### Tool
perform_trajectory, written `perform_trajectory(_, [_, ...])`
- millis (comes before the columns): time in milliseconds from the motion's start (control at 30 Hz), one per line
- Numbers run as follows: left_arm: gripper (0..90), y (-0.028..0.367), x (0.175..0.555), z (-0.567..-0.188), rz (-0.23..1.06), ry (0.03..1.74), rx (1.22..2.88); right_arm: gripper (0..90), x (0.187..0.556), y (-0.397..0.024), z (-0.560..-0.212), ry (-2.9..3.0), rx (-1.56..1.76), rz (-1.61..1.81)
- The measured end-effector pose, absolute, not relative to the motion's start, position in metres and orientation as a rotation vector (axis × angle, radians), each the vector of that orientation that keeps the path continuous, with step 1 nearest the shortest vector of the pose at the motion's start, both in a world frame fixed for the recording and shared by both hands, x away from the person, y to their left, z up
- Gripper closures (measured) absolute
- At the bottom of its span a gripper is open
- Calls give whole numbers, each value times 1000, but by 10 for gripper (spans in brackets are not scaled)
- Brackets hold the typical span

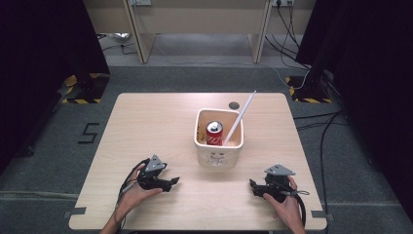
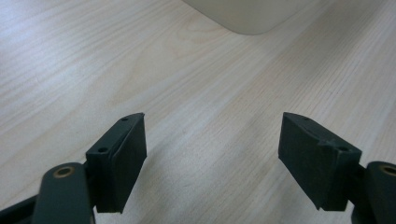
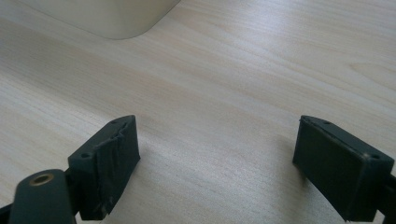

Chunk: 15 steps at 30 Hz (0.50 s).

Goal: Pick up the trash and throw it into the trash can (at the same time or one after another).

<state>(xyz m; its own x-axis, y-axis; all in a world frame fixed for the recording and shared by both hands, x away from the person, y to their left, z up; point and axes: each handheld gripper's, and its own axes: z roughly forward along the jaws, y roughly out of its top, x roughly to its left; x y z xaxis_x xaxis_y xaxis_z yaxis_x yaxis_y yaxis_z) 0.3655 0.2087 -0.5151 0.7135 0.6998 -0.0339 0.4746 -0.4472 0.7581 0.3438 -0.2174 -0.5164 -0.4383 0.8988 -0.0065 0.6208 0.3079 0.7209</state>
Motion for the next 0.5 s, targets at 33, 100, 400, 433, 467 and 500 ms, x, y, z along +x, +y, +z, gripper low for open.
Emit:
perform_trajectory(33, [231,209,365,-516,371,894,2132,141,344,-217,-516,2172,1352,920])
perform_trajectory(100, [231,209,364,-518,406,887,2158,141,344,-218,-516,2173,1352,919])
perform_trajectory(400, [129,210,364,-523,379,902,2153,132,344,-217,-517,2175,1348,919])
perform_trajectory(433, [128,210,364,-523,377,901,2154,129,344,-217,-517,2178,1345,918])
perform_trajectory(467, [128,210,364,-523,377,903,2153,129,344,-217,-517,2178,1345,918])
perform_trajectory(500, [127,210,364,-523,380,906,2152,128,344,-217,-517,2180,1343,918])
